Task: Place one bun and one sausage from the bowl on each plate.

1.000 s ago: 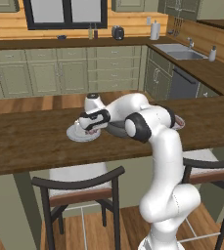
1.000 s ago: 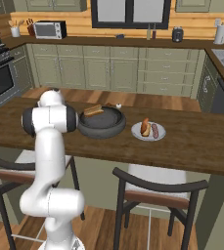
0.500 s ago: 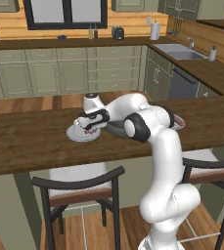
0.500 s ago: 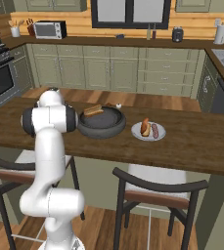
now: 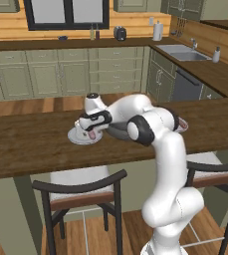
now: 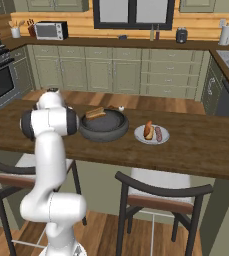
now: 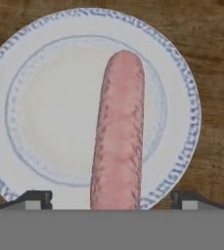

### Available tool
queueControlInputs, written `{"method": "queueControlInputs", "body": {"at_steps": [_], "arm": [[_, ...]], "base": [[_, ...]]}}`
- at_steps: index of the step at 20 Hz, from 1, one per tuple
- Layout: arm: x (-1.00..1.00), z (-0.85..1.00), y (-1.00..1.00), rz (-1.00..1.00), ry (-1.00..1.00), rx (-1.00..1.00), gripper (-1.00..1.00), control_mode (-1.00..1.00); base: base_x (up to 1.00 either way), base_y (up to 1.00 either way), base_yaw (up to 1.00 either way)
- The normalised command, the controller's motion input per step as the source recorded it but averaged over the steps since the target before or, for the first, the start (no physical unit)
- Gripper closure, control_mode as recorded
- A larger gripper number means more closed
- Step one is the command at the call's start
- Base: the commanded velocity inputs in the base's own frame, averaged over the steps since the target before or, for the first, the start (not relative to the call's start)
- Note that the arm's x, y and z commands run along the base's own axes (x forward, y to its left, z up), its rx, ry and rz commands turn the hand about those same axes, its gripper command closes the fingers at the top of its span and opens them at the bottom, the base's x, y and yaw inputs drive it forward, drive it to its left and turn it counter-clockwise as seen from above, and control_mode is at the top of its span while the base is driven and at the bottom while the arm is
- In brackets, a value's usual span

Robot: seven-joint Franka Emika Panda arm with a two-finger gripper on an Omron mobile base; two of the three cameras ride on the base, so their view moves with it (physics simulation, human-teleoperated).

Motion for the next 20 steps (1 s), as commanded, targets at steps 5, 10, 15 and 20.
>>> {"method": "queueControlInputs", "body": {"at_steps": [5,10,15,20], "arm": [[-0.23,0.58,-0.08,-0.06,-0.08,0.0,-1.0,-1.0],[-0.24,0.31,-0.46,-0.11,-0.09,0.01,-1.0,-1.0],[-0.02,0.06,-0.57,-0.15,-0.12,0.0,-1.0,-1.0],[0.15,0.17,-0.52,-0.16,-0.12,0.02,-1.0,-1.0]], "base": [[0.0,0.0,0.0],[0.0,0.0,0.0],[0.0,0.0,0.0],[0.0,0.0,0.0]]}}
